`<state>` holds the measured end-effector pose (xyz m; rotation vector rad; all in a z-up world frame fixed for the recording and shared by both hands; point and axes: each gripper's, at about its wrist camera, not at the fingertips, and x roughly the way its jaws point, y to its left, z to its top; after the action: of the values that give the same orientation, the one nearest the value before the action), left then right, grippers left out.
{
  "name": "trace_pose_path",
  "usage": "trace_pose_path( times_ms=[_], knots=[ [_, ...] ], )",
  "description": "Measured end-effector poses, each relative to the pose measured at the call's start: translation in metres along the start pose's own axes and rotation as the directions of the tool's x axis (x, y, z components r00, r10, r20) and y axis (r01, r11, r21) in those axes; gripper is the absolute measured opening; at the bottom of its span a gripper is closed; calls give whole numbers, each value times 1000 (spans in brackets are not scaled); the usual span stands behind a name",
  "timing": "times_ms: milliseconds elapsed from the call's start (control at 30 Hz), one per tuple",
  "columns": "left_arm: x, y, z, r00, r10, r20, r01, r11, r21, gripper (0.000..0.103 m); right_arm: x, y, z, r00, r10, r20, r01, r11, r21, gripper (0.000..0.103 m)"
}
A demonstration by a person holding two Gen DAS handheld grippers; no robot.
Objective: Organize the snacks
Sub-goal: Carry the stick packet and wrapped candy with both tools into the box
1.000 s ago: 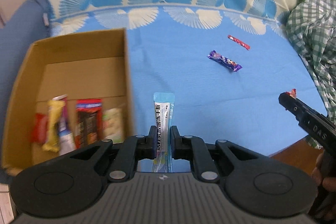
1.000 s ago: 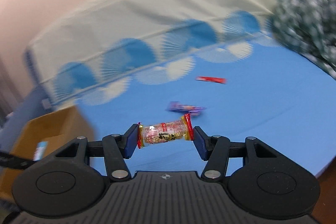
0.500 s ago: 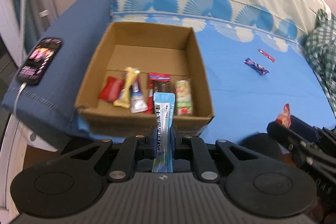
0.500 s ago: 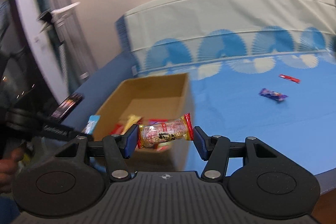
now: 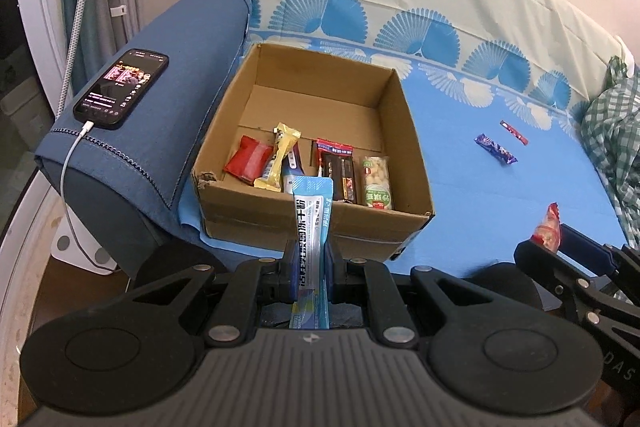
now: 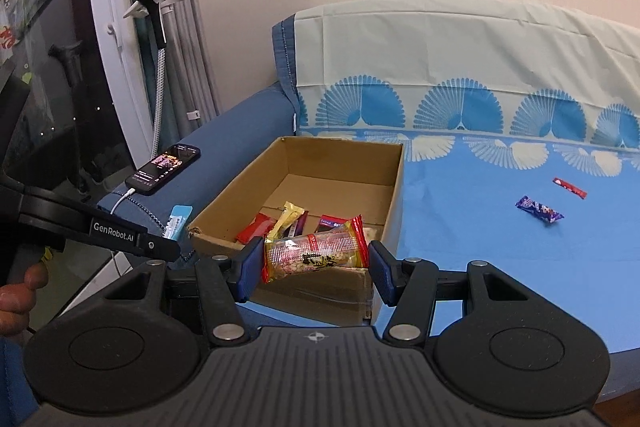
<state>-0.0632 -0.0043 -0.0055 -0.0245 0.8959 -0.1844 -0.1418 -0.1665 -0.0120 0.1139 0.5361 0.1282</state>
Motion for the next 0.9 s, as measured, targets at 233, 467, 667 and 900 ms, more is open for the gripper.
trace_pose_path(
  times_ms=[233,467,667,900],
  knots=[
    [4,2,-1,1000,-5,-2,5,1000,-2,13,6,0,0,1000,-6,-22,6,1000,-2,57],
    [13,2,1,1000,-1,-23,1,1000,-3,13,14,-2,-1,999,-4,-44,4,1000,2,57],
    [22,2,3,999,4,-39,-4,1000,-1,13,22,-2,-1,998,-2,-67,3,1000,5,57],
    [32,2,7,998,9,-59,-9,1000,-4,13,33,-4,0,996,-4,-93,5,1000,10,57]
  ],
)
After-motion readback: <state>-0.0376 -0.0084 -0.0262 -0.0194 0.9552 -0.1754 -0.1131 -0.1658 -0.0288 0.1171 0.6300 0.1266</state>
